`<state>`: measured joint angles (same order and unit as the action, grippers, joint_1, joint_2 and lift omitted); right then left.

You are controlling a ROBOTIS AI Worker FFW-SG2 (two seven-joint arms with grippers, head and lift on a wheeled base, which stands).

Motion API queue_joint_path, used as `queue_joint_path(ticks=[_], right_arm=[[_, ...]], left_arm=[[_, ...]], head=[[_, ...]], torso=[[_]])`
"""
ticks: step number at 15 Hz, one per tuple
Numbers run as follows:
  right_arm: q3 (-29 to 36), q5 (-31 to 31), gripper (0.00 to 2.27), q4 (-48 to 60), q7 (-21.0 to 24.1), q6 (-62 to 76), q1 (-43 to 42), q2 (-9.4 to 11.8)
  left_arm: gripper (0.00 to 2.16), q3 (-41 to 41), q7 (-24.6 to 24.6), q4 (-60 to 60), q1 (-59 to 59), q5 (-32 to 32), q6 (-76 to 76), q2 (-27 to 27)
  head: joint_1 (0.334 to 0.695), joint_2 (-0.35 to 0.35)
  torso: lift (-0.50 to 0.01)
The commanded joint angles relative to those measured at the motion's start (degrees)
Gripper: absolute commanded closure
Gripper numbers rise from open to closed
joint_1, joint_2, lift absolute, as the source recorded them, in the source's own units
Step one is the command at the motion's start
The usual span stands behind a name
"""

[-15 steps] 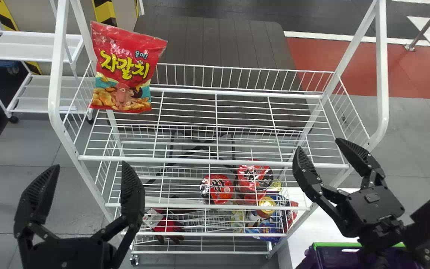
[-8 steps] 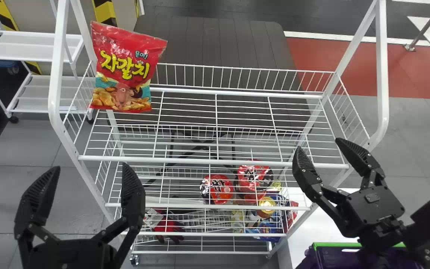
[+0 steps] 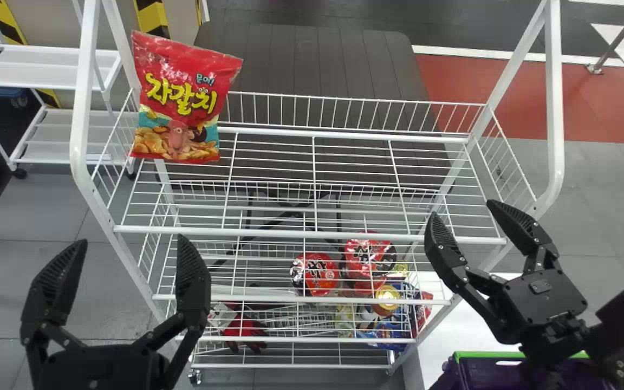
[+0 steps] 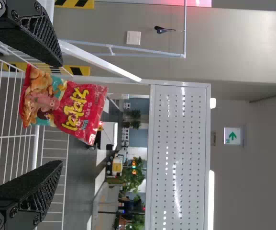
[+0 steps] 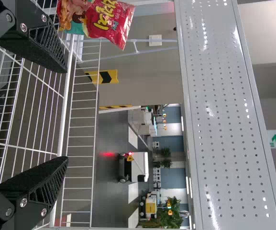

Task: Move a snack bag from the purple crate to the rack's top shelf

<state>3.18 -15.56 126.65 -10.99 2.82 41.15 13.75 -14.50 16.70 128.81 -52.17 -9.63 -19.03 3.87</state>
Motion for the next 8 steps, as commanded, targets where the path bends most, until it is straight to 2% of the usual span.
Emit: queue_joint_path(ticks=[1, 8], right_arm=[[0.2, -0.8, 0.19, 0.4, 0.1, -1.4, 0.1, -0.1], [0.2, -0.3, 0.19, 0.4, 0.2, -1.6, 0.2, -0.4]], left_arm=[[0.09, 0.1, 0.0, 0.0, 0.1, 0.1, 0.0, 0.0], [0.09, 0.1, -0.1, -0.1, 0.4, 0.4, 0.2, 0.0]], head=[[0.695, -0.090], [0.695, -0.091]], torso=[[-0.015], [-0.042]])
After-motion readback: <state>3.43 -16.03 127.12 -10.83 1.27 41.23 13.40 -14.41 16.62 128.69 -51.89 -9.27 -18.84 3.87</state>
